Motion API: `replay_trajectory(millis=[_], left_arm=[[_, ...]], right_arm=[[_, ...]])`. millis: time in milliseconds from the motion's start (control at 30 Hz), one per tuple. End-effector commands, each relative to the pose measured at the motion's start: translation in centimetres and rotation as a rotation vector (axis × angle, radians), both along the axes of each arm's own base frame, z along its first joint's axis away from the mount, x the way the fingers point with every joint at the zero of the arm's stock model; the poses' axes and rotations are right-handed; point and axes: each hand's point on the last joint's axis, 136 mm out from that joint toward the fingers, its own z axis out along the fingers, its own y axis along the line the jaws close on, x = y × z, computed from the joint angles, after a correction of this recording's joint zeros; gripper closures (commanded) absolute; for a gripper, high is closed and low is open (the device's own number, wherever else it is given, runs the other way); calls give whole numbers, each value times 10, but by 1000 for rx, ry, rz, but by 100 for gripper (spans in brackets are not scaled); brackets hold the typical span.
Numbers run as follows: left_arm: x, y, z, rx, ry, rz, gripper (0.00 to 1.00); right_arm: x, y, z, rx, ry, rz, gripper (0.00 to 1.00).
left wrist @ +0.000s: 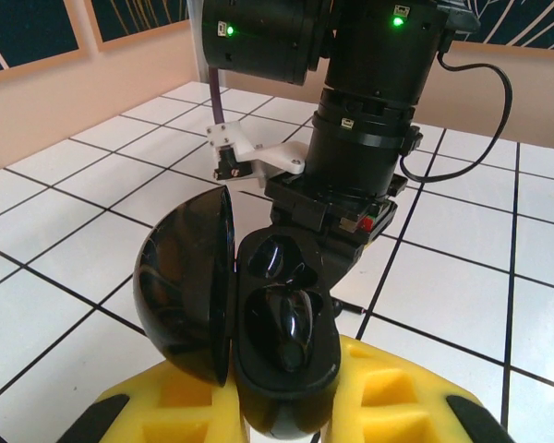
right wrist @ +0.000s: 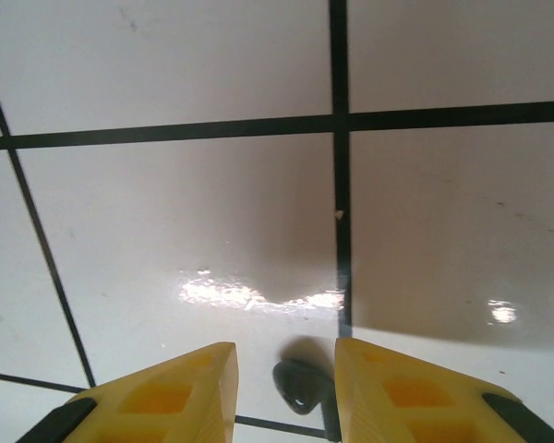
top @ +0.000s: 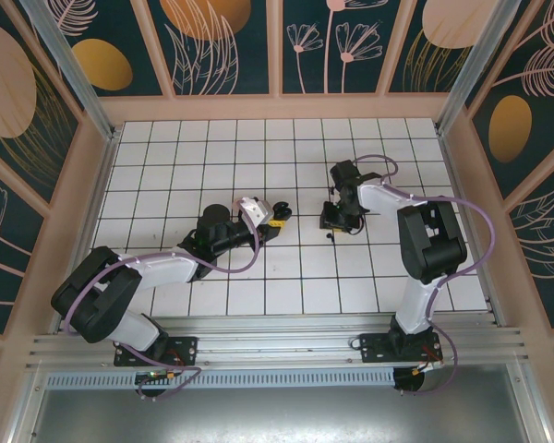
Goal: Insert wireless bluetooth earbuds into charging case
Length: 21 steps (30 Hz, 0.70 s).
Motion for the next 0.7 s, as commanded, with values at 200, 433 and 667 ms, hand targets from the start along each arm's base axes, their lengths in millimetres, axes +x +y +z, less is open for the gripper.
replay_trajectory(millis=[200,433,667], left_arm=[[4,-5,12,-14,-33,-5,91],[3,-4,11,-9,-30,-3,91],[4,-4,11,-8,-31,-1,91]], right_arm=[[-7,1,5,-80,10,64,66],[-9,4,-3,-122,32,93,67],[-13,2,-11,-166,51,108,68]])
